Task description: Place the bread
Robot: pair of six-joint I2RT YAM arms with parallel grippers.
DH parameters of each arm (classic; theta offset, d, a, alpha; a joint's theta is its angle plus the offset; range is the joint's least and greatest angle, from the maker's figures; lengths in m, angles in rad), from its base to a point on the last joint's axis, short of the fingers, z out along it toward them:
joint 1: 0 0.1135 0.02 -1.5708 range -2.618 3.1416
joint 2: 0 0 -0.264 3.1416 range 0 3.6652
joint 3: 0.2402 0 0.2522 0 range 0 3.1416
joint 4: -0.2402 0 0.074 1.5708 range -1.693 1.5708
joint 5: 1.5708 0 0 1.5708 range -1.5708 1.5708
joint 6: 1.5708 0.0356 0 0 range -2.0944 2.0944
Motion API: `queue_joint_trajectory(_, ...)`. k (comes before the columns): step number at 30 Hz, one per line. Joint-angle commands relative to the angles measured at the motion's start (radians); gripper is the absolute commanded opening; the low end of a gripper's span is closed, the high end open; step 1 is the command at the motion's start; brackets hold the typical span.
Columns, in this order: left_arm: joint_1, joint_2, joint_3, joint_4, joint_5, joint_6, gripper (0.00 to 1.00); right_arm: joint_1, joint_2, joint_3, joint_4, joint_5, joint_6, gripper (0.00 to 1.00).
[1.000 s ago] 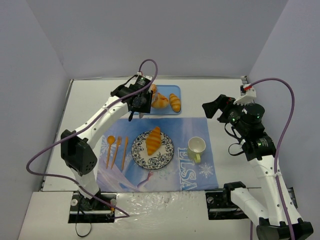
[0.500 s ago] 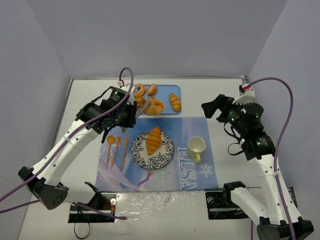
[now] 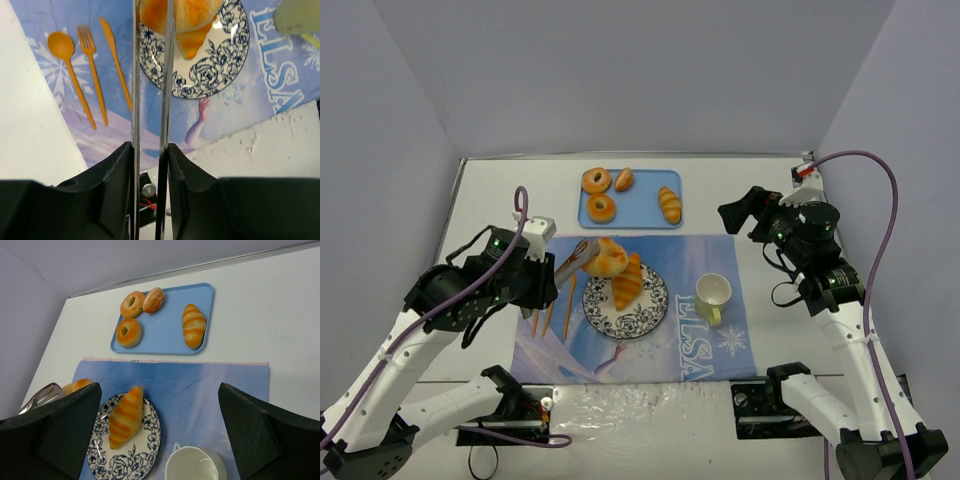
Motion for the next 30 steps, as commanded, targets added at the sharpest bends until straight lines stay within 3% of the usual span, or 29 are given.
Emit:
queue_joint_trajectory(1, -0.006, -0.074, -0.035, -0.013, 0.045, -0.035, 0.0, 0.016, 0.022, 0.052, 0.1, 0.022, -0.011, 1.0)
queue_joint_trajectory(20, -0.006, -0.156, -0.203, 0.0, 0.059, -0.115, 0.0, 0.036, 0.03, 0.015, 0.135, 0.036, -0.005, 1.0)
queue_joint_trajectory(30, -0.006, -0.139, -0.22, 0.023, 0.076, -0.115, 0.0, 0.043, 0.027, 0.0, 0.149, 0.036, 0.003, 1.0)
